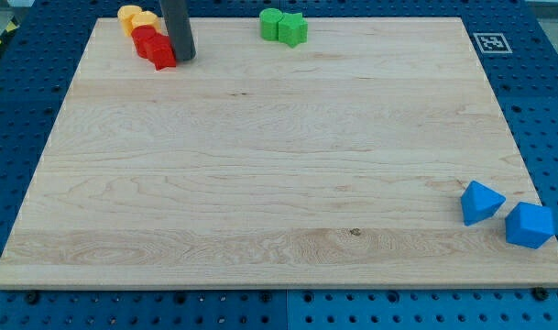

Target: Point at the green circle

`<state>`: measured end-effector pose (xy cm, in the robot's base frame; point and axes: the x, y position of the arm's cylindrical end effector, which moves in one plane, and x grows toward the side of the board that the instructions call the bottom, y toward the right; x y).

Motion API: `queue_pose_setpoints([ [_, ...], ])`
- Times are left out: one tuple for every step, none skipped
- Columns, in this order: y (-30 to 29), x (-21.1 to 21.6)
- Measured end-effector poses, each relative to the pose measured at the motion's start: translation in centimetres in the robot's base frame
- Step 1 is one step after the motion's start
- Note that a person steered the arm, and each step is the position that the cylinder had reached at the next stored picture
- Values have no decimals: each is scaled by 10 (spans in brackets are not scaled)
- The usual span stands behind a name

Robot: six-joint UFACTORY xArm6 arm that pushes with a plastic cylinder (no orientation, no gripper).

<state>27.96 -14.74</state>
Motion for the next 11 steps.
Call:
queue_pose_setpoints([
  [-7, -1],
  [-17, -9],
  [-23, -21],
  [-23, -25],
  [21, -21],
  [73, -8],
  [84, -1],
  [84, -1],
  [82, -9],
  [71, -24],
  [65, -34],
])
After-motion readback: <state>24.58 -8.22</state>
